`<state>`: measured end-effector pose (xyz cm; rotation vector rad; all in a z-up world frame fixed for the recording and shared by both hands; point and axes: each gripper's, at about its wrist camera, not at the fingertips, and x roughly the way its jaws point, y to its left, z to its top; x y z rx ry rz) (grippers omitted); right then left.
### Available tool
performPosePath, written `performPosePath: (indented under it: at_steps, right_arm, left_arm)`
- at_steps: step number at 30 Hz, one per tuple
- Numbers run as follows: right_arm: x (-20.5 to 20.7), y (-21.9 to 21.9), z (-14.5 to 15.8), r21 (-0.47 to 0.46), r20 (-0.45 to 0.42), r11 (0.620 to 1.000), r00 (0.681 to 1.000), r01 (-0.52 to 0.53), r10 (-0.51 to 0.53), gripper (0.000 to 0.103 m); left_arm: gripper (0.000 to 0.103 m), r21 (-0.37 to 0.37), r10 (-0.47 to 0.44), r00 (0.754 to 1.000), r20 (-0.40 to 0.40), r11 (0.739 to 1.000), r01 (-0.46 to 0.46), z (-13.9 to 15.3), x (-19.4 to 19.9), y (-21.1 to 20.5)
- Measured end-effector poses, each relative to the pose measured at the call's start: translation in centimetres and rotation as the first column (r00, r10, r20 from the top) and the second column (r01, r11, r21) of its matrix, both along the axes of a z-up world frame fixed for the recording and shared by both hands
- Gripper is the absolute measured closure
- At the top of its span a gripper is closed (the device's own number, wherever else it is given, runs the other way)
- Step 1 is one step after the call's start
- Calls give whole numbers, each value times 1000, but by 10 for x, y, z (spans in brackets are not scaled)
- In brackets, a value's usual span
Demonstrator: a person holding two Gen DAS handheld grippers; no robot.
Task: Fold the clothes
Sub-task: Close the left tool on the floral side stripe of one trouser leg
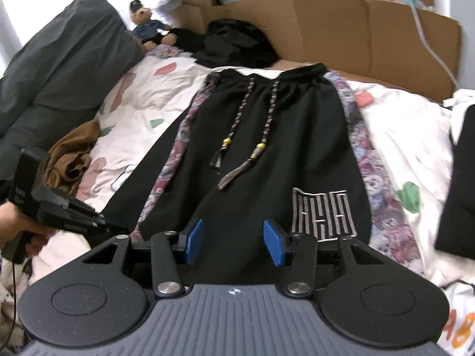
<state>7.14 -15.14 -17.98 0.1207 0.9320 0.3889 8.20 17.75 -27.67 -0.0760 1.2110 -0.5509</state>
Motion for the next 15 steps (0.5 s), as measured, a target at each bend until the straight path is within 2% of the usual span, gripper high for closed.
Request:
performPosePath:
  at_steps: [5, 6, 10, 12, 15]
  right_arm:
    - [7, 10, -11, 8, -28, 999, 999, -41, 41, 53]
    - [8, 12, -12, 10, -29, 998, 998, -55, 55, 53]
    - [12, 15, -16, 23, -30, 996, 996, -81, 82, 53]
    - [14, 15, -18, 27, -33, 996, 996, -83, 84, 53]
    - [15, 15, -21, 42, -38, 995, 995, -88, 90, 53]
  left_arm:
    - [103, -96, 78, 997, 0, 992, -78, 15, 3, 27]
    - [103, -136, 113, 994, 2, 984, -111, 20, 2, 36]
    - [103, -208, 177, 984, -10, 962, -176, 25, 2, 51]
    - [103, -199, 192, 981, -7, 961, -189, 26, 2, 55]
    - [103, -222, 256, 967, -21, 941, -254, 28, -3, 71]
